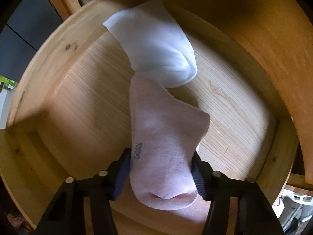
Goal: Take underwear out of drawer
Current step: 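Lift the pale pink sock up out of the drawer with the right gripper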
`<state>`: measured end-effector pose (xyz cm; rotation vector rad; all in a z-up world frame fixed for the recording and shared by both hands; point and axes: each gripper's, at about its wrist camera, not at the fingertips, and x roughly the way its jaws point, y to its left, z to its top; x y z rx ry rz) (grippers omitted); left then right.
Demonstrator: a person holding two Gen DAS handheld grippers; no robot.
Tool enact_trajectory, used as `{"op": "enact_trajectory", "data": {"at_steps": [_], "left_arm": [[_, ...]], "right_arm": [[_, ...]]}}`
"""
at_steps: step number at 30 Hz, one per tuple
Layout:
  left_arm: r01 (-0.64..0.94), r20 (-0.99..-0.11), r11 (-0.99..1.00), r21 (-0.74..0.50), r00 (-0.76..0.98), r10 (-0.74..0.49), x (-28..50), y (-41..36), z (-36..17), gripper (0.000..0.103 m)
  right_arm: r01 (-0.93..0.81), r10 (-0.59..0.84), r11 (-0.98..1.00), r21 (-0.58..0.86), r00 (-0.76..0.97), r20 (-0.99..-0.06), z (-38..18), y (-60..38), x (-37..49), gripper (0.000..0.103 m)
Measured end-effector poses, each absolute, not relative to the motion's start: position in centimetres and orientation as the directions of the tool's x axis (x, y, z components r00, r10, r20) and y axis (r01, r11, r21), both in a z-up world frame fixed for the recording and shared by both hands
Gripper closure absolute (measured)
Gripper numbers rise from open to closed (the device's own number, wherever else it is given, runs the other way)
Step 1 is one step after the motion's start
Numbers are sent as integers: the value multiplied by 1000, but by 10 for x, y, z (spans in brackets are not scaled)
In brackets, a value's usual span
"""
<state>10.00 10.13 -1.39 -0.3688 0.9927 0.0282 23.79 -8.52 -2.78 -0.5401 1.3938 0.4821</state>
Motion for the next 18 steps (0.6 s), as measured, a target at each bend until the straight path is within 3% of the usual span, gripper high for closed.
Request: {"op": "enact_trajectory", "data": {"at_steps": [10,18], "left_arm": [[-190,-820,939,-286,556,-137,97,100,-4,0],[-185,-811,941,-283,570,-132,91,97,9,0]], "right_arm": [[-603,33,796,-55,133,-991,-10,-83,237,80],[-589,62,807,-51,169,-984,12,-86,231,83]]}}
